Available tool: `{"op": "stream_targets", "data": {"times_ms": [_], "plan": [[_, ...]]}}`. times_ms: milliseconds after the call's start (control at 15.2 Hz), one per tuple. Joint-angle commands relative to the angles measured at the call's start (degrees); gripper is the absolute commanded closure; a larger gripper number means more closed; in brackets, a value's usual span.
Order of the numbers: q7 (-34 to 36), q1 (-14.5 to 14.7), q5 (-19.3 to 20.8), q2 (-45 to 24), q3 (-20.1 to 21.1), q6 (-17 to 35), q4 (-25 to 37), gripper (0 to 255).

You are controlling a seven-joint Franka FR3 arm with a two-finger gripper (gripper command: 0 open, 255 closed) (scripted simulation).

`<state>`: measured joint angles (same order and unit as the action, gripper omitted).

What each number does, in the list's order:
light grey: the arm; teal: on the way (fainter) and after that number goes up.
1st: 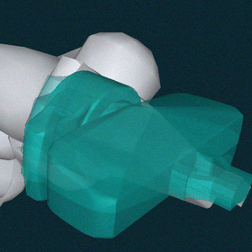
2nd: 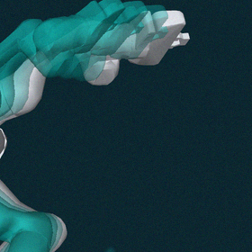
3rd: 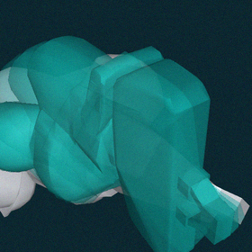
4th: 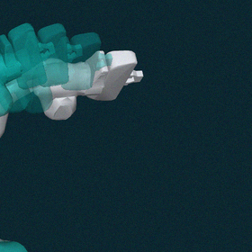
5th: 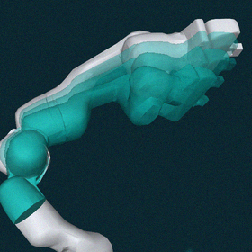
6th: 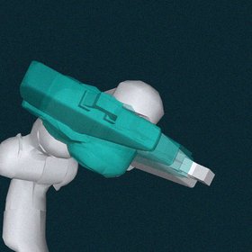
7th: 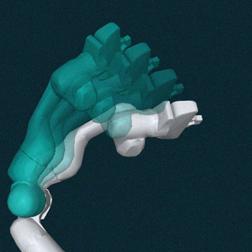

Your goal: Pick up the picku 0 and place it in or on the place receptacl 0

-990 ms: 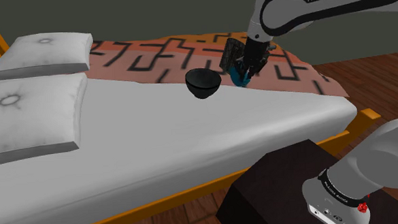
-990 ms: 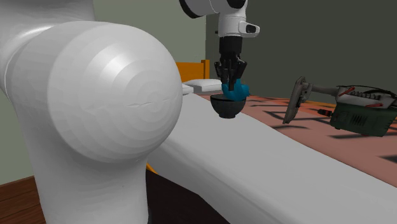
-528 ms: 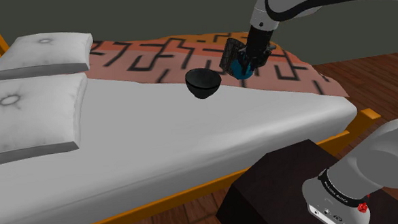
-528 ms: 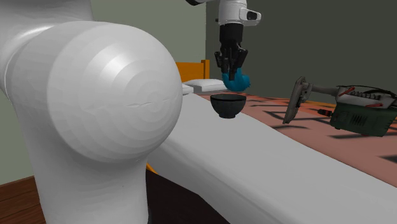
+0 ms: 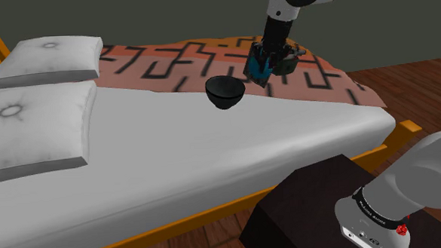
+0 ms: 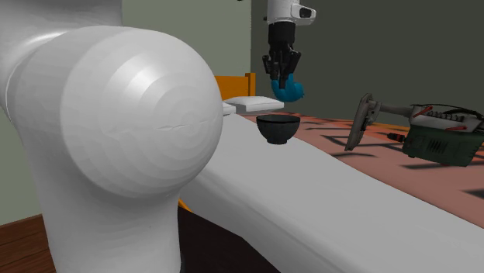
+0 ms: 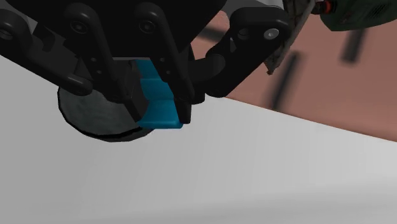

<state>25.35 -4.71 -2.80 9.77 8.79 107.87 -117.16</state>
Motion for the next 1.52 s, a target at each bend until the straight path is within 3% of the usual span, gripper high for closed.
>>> {"op": "stream_targets", "data": {"times_ms": [0, 462, 528, 1452], "plan": [[1.5, 0.4, 0.6, -4.5, 0.8, -0.2, 4.7, 255], [6.6, 2.7, 3.9, -20.7, 2.8, -4.5, 25.1, 255], [7.7, 3.6, 4.8, -25.2, 3.1, -6.3, 31.2, 255], [7.7, 3.5, 5.1, -26.2, 2.8, 4.1, 21.9, 255]]}}
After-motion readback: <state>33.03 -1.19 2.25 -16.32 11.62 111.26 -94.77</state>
